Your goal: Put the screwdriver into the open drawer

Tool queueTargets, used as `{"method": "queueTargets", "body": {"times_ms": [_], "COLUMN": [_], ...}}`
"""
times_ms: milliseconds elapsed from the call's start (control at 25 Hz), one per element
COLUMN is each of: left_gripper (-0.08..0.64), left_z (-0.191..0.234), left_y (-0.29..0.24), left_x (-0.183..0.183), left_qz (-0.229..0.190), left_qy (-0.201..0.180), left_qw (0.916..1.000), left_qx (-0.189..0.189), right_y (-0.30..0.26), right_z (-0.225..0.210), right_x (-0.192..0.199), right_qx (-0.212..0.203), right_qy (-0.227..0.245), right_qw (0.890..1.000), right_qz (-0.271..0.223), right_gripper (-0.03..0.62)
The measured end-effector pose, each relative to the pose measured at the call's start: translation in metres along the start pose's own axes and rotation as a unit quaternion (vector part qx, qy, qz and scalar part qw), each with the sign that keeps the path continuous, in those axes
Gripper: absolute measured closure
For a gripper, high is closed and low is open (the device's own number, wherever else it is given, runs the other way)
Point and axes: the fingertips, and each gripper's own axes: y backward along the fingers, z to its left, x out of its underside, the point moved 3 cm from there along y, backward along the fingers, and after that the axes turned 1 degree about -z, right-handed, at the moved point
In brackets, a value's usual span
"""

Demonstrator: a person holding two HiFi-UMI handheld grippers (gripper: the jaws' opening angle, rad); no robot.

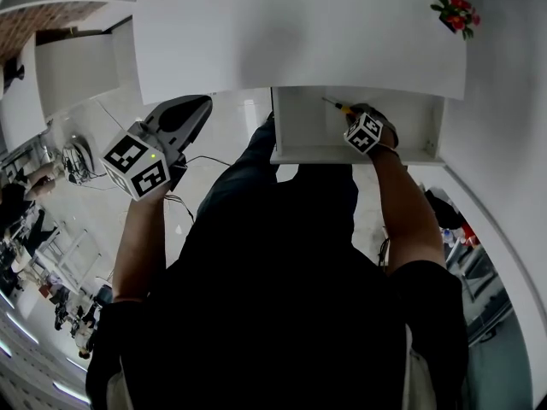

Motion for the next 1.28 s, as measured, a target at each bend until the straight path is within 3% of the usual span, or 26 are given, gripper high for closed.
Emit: {"method": "queueTargets", "body": {"times_ms": [520,1280], "left_gripper": [0.543,0.543], "left_z": [-0.006,-0.015], "left_y": [-0.003,0.003], "left_x": [-0.001,-0.022], "left_qz": [-0.002,-0.015], "left_qy": [0.000,-0.018], "left_qw": [1.0000,0.9991], "left_qx": [0.007,0.035], "right_y": [0.001,0.042], "right_z": [0.003,-0.010], "right_x": [0.001,-0.006], "right_qx": [-0.014,0.019], "right_qy": [-0.008,-0.031], "right_qw": [1.000,0.999], "right_qz": [-0.002,-0.009], "right_gripper": [0.471,0.445]}}
